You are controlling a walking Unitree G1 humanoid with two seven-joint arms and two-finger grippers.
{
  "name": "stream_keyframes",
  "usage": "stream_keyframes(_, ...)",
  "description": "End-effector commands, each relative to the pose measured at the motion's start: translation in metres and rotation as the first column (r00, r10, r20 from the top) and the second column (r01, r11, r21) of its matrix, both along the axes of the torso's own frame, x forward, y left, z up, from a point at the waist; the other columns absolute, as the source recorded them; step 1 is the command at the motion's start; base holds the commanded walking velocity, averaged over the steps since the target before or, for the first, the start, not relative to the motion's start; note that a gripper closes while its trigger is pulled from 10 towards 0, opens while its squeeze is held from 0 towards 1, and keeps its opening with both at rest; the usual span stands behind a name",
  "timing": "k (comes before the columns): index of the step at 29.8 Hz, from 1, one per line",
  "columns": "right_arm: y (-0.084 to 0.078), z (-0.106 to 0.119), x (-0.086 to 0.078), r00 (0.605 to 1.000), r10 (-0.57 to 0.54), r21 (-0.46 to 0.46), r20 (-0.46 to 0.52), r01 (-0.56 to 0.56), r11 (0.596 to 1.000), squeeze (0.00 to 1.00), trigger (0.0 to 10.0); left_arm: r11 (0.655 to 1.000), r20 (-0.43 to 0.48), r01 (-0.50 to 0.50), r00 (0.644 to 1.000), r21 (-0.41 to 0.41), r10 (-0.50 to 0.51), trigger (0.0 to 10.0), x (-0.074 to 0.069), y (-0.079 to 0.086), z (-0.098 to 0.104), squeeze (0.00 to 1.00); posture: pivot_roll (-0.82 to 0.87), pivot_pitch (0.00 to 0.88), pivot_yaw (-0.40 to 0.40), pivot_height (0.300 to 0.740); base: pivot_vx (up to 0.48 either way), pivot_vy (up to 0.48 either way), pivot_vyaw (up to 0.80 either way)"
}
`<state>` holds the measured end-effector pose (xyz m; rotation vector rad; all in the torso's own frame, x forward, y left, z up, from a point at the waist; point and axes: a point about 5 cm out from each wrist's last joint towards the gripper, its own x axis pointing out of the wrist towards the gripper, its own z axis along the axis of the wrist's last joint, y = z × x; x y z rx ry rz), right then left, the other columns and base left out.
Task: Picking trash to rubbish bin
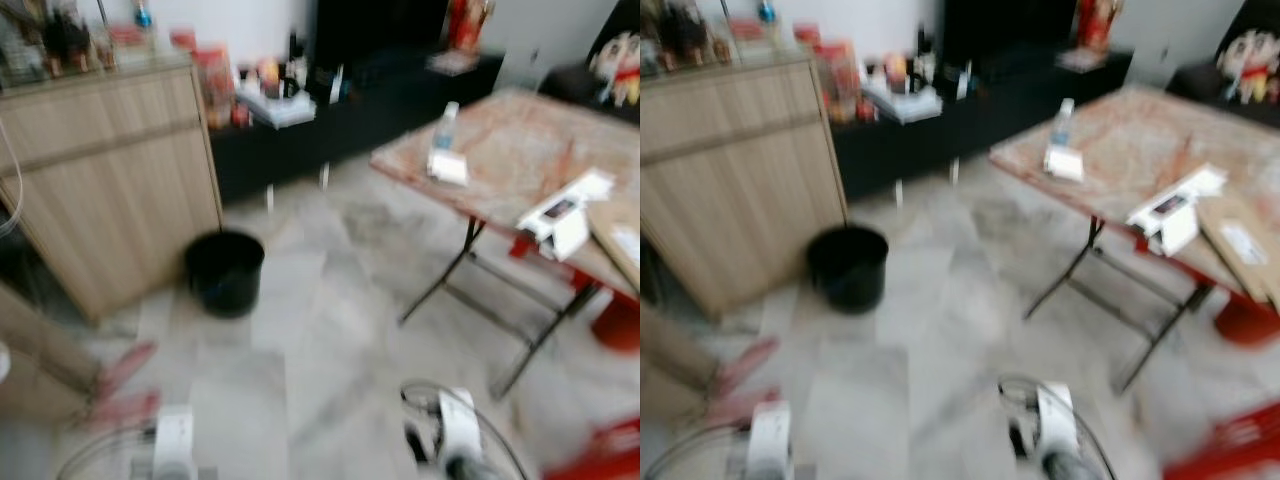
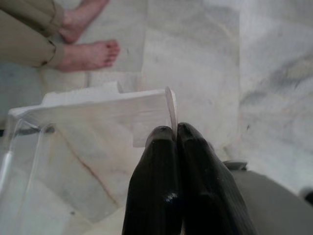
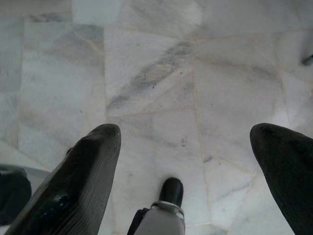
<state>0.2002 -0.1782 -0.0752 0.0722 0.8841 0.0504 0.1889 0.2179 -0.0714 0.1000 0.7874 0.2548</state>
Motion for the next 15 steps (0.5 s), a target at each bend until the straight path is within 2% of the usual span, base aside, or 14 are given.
stream_keyframes(1, -0.0101, 0.0024, 0.0020, 1.000, -0.022, -0.018, 0.011, 0.022, 1.000, 0.00, 10.0, 1.000, 0.008, -0.004, 1.000, -0.021, 0.004, 10.0, 0.0028, -0.0072, -0.0001, 0.00, 0.01, 0.105, -0.080, 0.740, 0.266, 0.000, 0.00)
stream_keyframes(15, -0.0084, 0.0035, 0.0043, 1.000, -0.017, -0.018, 0.020, 0.018, 1.000, 0.00, 10.0, 1.000, 0.009, -0.009, 1.000, -0.020, 0.009, 10.0, 0.0030, -0.0070, 0.0001, 0.00, 0.02, 0.106, -0.082, 0.740, 0.307, 0.000, 0.00)
